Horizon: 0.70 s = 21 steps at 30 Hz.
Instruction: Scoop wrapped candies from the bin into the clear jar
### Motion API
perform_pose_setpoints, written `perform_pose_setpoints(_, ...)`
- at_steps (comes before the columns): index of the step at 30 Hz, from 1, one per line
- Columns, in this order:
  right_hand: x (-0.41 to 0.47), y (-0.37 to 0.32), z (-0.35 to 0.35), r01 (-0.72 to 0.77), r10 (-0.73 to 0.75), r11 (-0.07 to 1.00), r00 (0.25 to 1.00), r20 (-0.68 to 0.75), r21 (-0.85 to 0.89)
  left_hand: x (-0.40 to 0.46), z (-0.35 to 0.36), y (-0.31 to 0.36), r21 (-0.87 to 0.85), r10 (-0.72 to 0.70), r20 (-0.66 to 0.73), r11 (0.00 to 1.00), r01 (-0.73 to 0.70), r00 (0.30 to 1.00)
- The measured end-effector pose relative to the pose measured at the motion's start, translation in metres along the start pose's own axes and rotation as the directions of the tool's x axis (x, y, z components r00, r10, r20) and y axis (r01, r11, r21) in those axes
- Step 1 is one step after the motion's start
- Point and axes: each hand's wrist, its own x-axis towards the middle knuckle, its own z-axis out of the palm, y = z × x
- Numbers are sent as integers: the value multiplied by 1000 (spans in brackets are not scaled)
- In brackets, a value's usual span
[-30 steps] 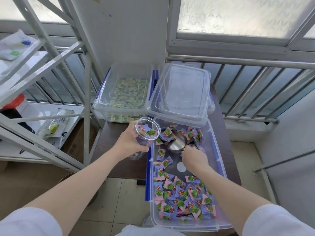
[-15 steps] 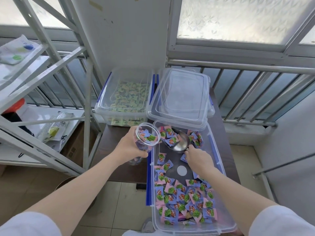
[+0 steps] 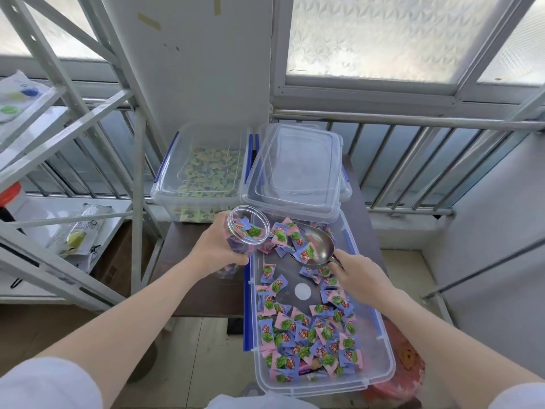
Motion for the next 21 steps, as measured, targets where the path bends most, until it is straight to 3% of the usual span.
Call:
perform_pose_setpoints(11, 0, 4, -92, 105, -106, 994, 992, -71, -12, 9, -2, 16, 55, 98, 34, 994, -99, 995)
perform_pose_setpoints(21, 16, -21, -148, 214, -215, 977, 973, -83, -20, 16, -9, 36, -52, 105, 31, 993, -103, 994)
